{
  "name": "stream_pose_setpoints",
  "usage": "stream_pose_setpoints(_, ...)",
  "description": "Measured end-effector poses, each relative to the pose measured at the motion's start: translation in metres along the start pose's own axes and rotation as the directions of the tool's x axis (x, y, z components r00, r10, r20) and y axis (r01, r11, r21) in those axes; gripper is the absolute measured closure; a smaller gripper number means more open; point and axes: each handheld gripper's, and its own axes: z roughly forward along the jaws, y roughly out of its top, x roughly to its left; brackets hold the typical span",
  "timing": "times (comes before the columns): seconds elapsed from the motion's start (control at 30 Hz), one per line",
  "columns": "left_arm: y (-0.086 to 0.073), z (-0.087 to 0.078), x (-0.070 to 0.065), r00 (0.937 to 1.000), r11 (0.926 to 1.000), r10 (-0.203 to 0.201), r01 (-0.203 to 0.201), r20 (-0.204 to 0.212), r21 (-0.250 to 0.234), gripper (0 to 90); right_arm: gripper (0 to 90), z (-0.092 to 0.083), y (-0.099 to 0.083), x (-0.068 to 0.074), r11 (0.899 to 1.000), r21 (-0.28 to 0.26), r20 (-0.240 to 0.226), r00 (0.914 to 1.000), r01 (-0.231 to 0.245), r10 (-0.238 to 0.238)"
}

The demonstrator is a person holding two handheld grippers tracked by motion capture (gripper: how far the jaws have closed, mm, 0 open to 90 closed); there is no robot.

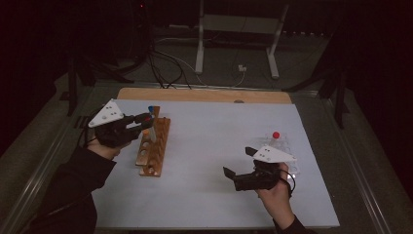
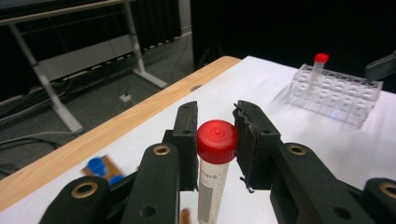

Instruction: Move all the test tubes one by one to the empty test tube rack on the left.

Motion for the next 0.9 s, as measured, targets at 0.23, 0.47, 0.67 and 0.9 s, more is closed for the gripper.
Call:
stream_pose_setpoints(0.23, -0.014, -0.007, 0.012, 0.9987, 0.9997, -0.021, 0.022, -0.047, 0.013, 72.0, 0.0, 0.001, 0.0, 0.0, 1.0, 0.005, 0.0, 1.0, 0.003, -0.003)
stream_pose_setpoints(0.47, -0.031, -0.001, 0.015, 0.9971, 0.9984, -0.054, 0.054, -0.054, 0.015, 72.0, 0.0, 0.001, -0.001, -0.001, 1.0, 0.006, 0.005, 1.0, 0.006, -0.006)
stream_pose_setpoints(0.67, -0.044, 0.008, 0.012, 0.9972, 0.9973, -0.058, 0.06, -0.046, 0.043, 72.0, 0.0, 0.0, -0.001, -0.001, 1.0, 0.007, 0.005, 1.0, 0.007, -0.007)
stream_pose_setpoints(0.9, -0.058, 0.016, 0.01, 0.997, 0.9952, -0.057, 0.061, -0.052, 0.077, 71.9, 0.0, -0.001, -0.002, -0.002, 1.0, 0.005, 0.007, 1.0, 0.004, -0.004)
